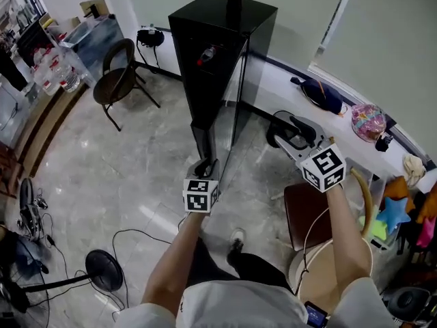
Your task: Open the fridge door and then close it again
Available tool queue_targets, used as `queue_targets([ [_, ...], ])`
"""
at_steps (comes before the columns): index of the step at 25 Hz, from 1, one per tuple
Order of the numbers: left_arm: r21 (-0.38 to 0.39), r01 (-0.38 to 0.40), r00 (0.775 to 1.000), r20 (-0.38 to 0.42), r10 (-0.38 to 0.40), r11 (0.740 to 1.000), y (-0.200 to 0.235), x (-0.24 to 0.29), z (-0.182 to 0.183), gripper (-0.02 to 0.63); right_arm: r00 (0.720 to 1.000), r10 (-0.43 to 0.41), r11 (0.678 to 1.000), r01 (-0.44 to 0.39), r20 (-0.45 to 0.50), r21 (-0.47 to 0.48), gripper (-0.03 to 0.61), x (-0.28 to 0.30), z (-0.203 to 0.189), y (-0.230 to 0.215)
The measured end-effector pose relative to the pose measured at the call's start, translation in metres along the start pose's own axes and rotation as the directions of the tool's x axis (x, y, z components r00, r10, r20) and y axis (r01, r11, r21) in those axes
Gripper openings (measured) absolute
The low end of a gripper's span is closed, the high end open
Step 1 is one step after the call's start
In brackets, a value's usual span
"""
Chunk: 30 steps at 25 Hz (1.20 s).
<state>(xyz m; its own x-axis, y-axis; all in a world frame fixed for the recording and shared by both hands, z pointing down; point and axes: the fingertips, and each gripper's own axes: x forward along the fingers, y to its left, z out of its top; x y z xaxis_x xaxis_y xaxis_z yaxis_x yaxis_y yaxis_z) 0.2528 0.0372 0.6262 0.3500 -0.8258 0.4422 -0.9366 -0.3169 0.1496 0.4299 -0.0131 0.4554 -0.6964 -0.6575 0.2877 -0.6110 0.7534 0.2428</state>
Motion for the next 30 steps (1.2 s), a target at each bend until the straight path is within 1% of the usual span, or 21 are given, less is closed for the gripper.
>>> queue_targets([
  [3,-0.012,-0.015,1.0,0.004,0.015,1.0,-0.02,0.004,0.0,0.072,1.0,0.005,1.0,-0.004,-0.017,0.024,0.252,-0.018,-0.015,0.007],
  [6,-0.021,-0.025,1.0,0.0,0.025,0.999,-0.043,0.011,-0.001,0.084,0.999,-0.008,0.999,0.01,-0.033,0.052,0.252,-0.037,-0.03,0.011],
  [11,-0.035,-0.021,0.999,-0.038,0.02,0.999,-0.08,0.023,-0.002,0.118,0.998,-0.039,0.995,0.043,-0.044,0.09,0.252,-0.065,-0.048,0.011],
  [14,-0.061,-0.035,0.998,-0.059,0.031,0.998,-0.096,0.03,-0.002,0.122,0.997,-0.047,0.993,0.053,-0.058,0.104,0.252,-0.075,-0.057,0.011],
  [20,-0.122,-0.044,0.995,-0.093,0.032,0.992,-0.126,0.042,0.001,0.18,0.995,-0.074,0.99,0.082,-0.074,0.111,0.252,-0.092,-0.066,0.003],
  [22,-0.132,-0.046,0.993,-0.111,0.032,0.99,-0.131,0.044,0.001,0.192,0.994,-0.08,0.99,0.088,-0.074,0.112,0.252,-0.094,-0.067,0.001],
  [24,-0.126,-0.035,0.992,-0.121,0.02,0.991,-0.138,0.044,0.002,0.192,0.994,-0.089,0.988,0.097,-0.067,0.121,0.25,-0.095,-0.066,-0.003],
  [28,-0.105,0.013,0.99,-0.135,-0.027,0.994,-0.142,0.032,0.004,0.19,0.993,-0.097,0.985,0.104,-0.062,0.14,0.25,-0.093,-0.065,-0.006],
  [29,-0.101,0.028,0.989,-0.14,-0.042,0.995,-0.14,0.026,0.004,0.181,0.993,-0.105,0.983,0.113,-0.063,0.145,0.249,-0.093,-0.063,-0.007],
  [30,-0.097,0.049,0.987,-0.145,-0.063,0.994,-0.138,0.02,0.006,0.157,0.991,-0.117,0.981,0.125,-0.063,0.151,0.249,-0.094,-0.06,-0.009],
])
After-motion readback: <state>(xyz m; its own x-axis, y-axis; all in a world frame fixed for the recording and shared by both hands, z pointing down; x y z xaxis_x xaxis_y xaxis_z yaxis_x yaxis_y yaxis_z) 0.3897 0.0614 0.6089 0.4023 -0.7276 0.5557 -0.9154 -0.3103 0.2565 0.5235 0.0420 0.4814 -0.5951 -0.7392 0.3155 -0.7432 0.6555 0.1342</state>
